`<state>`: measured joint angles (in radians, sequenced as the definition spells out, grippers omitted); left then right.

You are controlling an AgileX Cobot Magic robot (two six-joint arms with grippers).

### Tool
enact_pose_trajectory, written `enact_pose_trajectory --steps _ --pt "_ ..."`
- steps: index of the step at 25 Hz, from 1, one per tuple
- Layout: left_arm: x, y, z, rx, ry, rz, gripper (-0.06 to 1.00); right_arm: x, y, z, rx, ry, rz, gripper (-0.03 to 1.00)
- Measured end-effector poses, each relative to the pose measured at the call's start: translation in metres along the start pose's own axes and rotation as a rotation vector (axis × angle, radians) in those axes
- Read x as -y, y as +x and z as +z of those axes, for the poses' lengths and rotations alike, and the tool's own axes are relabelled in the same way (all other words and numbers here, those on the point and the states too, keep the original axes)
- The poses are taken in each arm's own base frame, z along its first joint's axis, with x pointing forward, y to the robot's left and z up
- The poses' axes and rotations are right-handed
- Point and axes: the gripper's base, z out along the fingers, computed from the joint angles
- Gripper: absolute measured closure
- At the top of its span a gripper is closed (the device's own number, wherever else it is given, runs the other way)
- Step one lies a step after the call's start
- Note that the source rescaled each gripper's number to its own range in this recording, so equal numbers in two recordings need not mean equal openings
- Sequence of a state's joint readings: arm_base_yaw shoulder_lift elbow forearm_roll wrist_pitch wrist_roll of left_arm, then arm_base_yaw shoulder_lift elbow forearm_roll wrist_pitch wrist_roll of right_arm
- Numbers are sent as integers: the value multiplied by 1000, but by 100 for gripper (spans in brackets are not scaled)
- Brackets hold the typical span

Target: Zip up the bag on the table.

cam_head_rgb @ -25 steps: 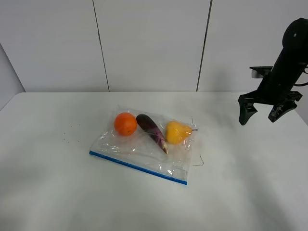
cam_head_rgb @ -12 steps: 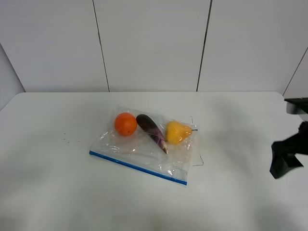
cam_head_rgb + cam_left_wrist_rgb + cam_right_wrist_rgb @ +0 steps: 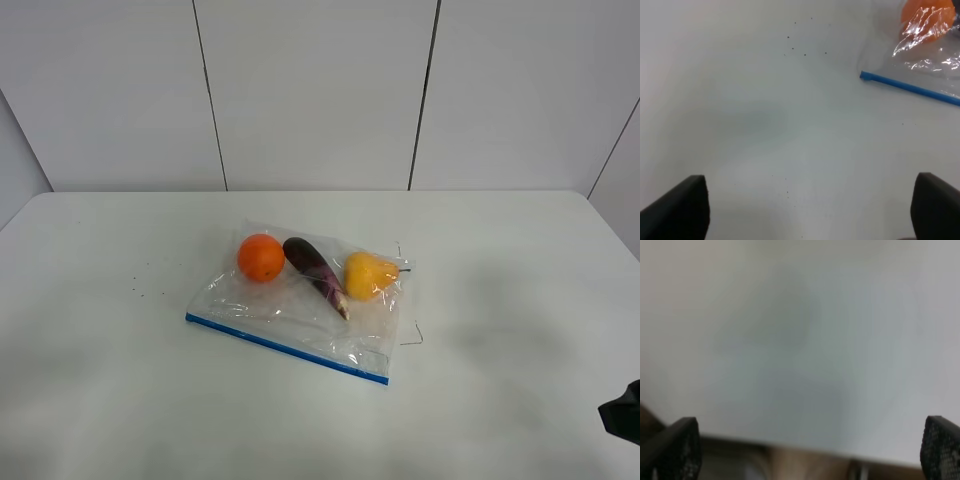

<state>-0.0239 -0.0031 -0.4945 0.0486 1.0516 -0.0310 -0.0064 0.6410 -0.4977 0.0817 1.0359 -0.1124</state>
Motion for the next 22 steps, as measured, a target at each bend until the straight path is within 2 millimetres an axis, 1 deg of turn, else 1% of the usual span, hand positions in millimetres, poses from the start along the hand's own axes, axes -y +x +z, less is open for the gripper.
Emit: enact_pose_trajectory --steps 3,5,9,19,22 --pt "0 0 0 0 0 0 -5 -2 12 -21 164 11 -10 -2" --pt "0 0 0 0 0 0 -5 -4 20 -31 247 17 -16 -2" --pt "0 0 0 0 0 0 -5 -6 36 -46 388 27 -26 -2" --pt "0 0 0 0 0 0 -5 -9 67 -66 628 44 -43 -2" --pt "0 0 0 0 0 0 -5 -10 70 -67 643 44 -44 -2"
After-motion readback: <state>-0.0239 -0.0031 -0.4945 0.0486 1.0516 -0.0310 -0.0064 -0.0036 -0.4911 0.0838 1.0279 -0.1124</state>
